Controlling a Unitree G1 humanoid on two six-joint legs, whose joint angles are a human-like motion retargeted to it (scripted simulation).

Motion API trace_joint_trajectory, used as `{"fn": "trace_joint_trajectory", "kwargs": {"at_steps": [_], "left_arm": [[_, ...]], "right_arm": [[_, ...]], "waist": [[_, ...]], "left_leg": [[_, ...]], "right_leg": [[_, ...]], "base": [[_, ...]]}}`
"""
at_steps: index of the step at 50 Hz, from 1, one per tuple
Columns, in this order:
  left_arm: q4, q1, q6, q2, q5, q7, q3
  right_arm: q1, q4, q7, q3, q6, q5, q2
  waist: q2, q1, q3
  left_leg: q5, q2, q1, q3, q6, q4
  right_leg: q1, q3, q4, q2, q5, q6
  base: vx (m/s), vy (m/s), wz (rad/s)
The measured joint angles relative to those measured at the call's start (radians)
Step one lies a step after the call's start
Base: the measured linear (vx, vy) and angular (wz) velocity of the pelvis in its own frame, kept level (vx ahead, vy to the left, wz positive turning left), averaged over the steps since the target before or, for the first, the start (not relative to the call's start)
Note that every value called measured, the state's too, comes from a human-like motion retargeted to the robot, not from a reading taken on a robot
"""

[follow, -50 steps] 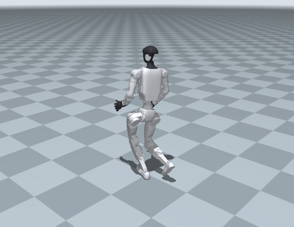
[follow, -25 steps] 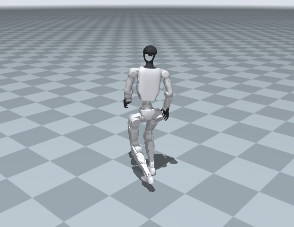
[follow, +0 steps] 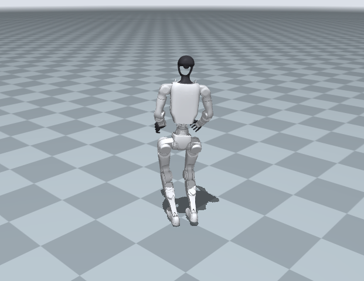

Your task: Walk

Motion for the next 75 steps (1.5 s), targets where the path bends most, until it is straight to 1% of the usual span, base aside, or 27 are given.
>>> {"fn": "trace_joint_trajectory", "kwargs": {"at_steps": [5,10,14,17,19,21,25,28,31,33,38,42,45,48,51,53,55,58,60,62,65,70,73,75], "left_arm": [[0.071,-0.139,-0.006,-0.011,0.005,0.030,0.011],[0.068,-0.174,-0.020,-0.031,-0.023,0.045,0.025],[0.019,-0.146,-0.026,-0.055,-0.054,0.040,0.028],[-0.021,-0.099,-0.020,-0.069,-0.075,0.022,0.024],[-0.041,-0.061,-0.012,-0.076,-0.094,0.003,0.018],[-0.054,-0.022,0.000,-0.081,-0.117,-0.020,0.012],[-0.058,0.045,0.024,-0.081,-0.163,-0.059,0.005],[-0.045,0.081,0.038,-0.075,-0.179,-0.076,0.011],[-0.019,0.104,0.048,-0.065,-0.175,-0.084,0.025],[0.003,0.113,0.052,-0.056,-0.166,-0.085,0.036],[0.051,0.127,0.055,-0.037,-0.132,-0.068,0.065],[0.071,0.128,0.053,-0.022,-0.102,-0.036,0.079],[0.072,0.123,0.048,-0.008,-0.084,-0.009,0.081],[0.059,0.103,0.038,-0.001,-0.073,0.016,0.079],[0.027,0.076,0.024,0.000,-0.071,0.034,0.080],[-0.003,0.059,0.012,0.000,-0.078,0.042,0.084],[-0.039,0.046,-0.003,0.000,-0.092,0.052,0.088],[-0.091,0.036,-0.023,-0.002,-0.104,0.069,0.091],[-0.125,0.033,-0.033,-0.008,-0.110,0.081,0.093],[-0.143,0.030,-0.037,-0.022,-0.112,0.087,0.094],[-0.136,0.047,-0.031,-0.038,-0.114,0.088,0.097],[-0.050,0.124,0.005,-0.035,-0.105,0.059,0.101],[0.007,0.187,0.030,-0.029,-0.094,0.038,0.109],[0.033,0.229,0.043,-0.028,-0.087,0.031,0.117]], "right_arm": [[0.070,0.059,0.008,0.033,0.007,0.014,0.010],[0.126,0.092,-0.018,0.021,0.013,0.028,0.005],[0.144,0.088,-0.054,-0.002,0.014,0.039,0.003],[0.150,0.070,-0.080,-0.023,0.014,0.047,0.003],[0.153,0.054,-0.093,-0.039,0.013,0.056,0.003],[0.156,0.037,-0.101,-0.053,0.011,0.067,0.001],[0.158,0.002,-0.109,-0.077,0.006,0.087,-0.004],[0.149,-0.020,-0.104,-0.085,-0.001,0.096,-0.005],[0.132,-0.034,-0.095,-0.087,-0.009,0.100,-0.005],[0.119,-0.039,-0.089,-0.087,-0.013,0.096,-0.005],[0.100,-0.040,-0.088,-0.082,-0.018,0.076,-0.006],[0.108,-0.027,-0.095,-0.075,-0.022,0.066,-0.004],[0.131,-0.015,-0.101,-0.063,-0.030,0.062,-0.003],[0.166,-0.007,-0.103,-0.053,-0.036,0.066,0.001],[0.203,0.001,-0.104,-0.045,-0.041,0.074,0.006],[0.224,0.006,-0.105,-0.042,-0.043,0.079,0.010],[0.240,0.007,-0.108,-0.039,-0.042,0.083,0.010],[0.254,0.000,-0.116,-0.037,-0.038,0.084,0.006],[0.258,-0.009,-0.123,-0.037,-0.033,0.086,0.001],[0.253,-0.011,-0.129,-0.038,-0.027,0.090,-0.004],[0.219,-0.015,-0.130,-0.042,-0.017,0.097,-0.007],[0.128,-0.021,-0.093,-0.046,-0.007,0.111,-0.009],[0.070,-0.037,-0.073,-0.051,-0.005,0.117,-0.014],[0.038,-0.058,-0.063,-0.055,-0.007,0.123,-0.018]], "waist": [[0.018,-0.033,-0.006],[0.041,-0.020,0.010],[0.058,-0.012,0.023],[0.074,-0.002,0.032],[0.080,0.005,0.035],[0.079,0.009,0.035],[0.050,0.009,0.030],[0.014,0.002,0.025],[-0.016,-0.007,0.025],[-0.026,-0.009,0.026],[-0.039,-0.016,0.032],[-0.064,-0.024,0.031],[-0.081,-0.024,0.028],[-0.087,-0.016,0.023],[-0.075,0.000,0.024],[-0.053,0.016,0.028],[-0.015,0.037,0.034],[0.032,0.074,0.043],[0.055,0.100,0.045],[0.059,0.125,0.042],[0.053,0.160,0.033],[0.023,0.209,0.020],[-0.021,0.217,0.027],[-0.066,0.205,0.030]], "left_leg": [[0.008,0.033,0.007,-0.020,-0.023,-0.019],[-0.020,0.087,-0.031,-0.039,-0.044,0.076],[-0.058,0.147,-0.057,-0.027,-0.041,0.211],[-0.073,0.181,-0.034,-0.027,-0.037,0.285],[-0.077,0.179,0.004,-0.036,-0.039,0.287],[-0.076,0.158,0.049,-0.050,-0.044,0.250],[-0.067,0.069,0.130,-0.074,-0.043,0.097],[-0.056,-0.003,0.173,-0.078,-0.027,-0.031],[-0.037,-0.055,0.204,-0.071,-0.009,-0.137],[-0.024,-0.070,0.212,-0.060,-0.003,-0.182],[-0.013,-0.088,0.200,-0.027,0.014,-0.205],[-0.012,-0.111,0.188,-0.012,0.027,-0.198],[-0.012,-0.119,0.181,-0.004,0.030,-0.184],[-0.015,-0.105,0.172,0.000,0.023,-0.157],[-0.026,-0.062,0.147,-0.004,0.008,-0.088],[-0.038,-0.010,0.111,-0.011,-0.007,0.001],[-0.043,0.074,0.059,-0.008,-0.026,0.126],[-0.048,0.183,-0.030,-0.006,-0.036,0.300],[-0.051,0.229,-0.095,-0.016,-0.042,0.373],[-0.053,0.237,-0.157,-0.023,-0.044,0.385],[-0.048,0.214,-0.239,-0.032,-0.044,0.329],[-0.026,0.117,-0.279,-0.047,-0.020,0.224],[-0.020,0.032,-0.242,-0.024,0.023,0.228],[-0.027,-0.041,-0.209,0.004,0.060,0.226]], "right_leg": [[0.002,0.002,-0.129,0.059,0.024,-0.007],[0.030,-0.021,-0.207,0.112,0.060,-0.019],[0.022,-0.030,-0.213,0.146,0.065,-0.027],[0.020,-0.026,-0.217,0.171,0.069,-0.034],[0.021,-0.019,-0.222,0.179,0.074,-0.035],[0.021,-0.010,-0.225,0.177,0.080,-0.031],[0.006,0.014,-0.207,0.130,0.085,-0.009],[-0.024,0.037,-0.173,0.073,0.083,0.011],[-0.059,0.052,-0.140,0.022,0.088,0.032],[-0.085,0.041,-0.122,-0.011,0.089,0.034],[-0.129,-0.009,-0.022,-0.104,0.042,0.010],[-0.102,-0.028,0.086,-0.169,0.009,-0.001],[-0.040,-0.040,0.112,-0.185,-0.012,-0.002],[0.037,-0.052,0.056,-0.156,-0.031,0.002],[0.113,-0.067,-0.048,-0.091,-0.044,0.002],[0.153,-0.079,-0.117,-0.032,-0.048,-0.006],[0.186,-0.093,-0.182,0.042,-0.044,-0.021],[0.221,-0.099,-0.259,0.135,-0.038,-0.040],[0.241,-0.096,-0.305,0.181,-0.038,-0.051],[0.256,-0.092,-0.338,0.197,-0.035,-0.052],[0.271,-0.085,-0.371,0.196,-0.039,-0.049],[0.288,-0.052,-0.313,0.151,-0.067,-0.031],[0.292,-0.012,-0.152,0.079,-0.080,0.001],[0.277,0.011,0.006,0.003,-0.041,0.041]], "base": [[0.00,-0.01,-0.09],[-0.01,-0.03,-0.38],[-0.03,-0.03,-0.38],[-0.04,-0.02,-0.46],[-0.05,0.00,-0.46],[-0.06,0.02,-0.40],[-0.09,0.05,-0.23],[-0.12,0.08,-0.08],[-0.12,0.10,-0.11],[-0.11,0.09,-0.30],[-0.10,0.06,-0.35],[-0.06,0.00,-0.28],[-0.02,-0.06,-0.32],[0.00,-0.11,-0.34],[0.01,-0.12,-0.41],[0.00,-0.11,-0.52],[0.00,-0.09,-0.56],[-0.01,-0.05,-0.54],[-0.01,-0.02,-0.54],[0.00,0.00,-0.48],[0.01,0.02,-0.42],[0.03,0.04,-0.39],[0.05,0.06,-0.25],[0.03,0.06,-0.08]]}}
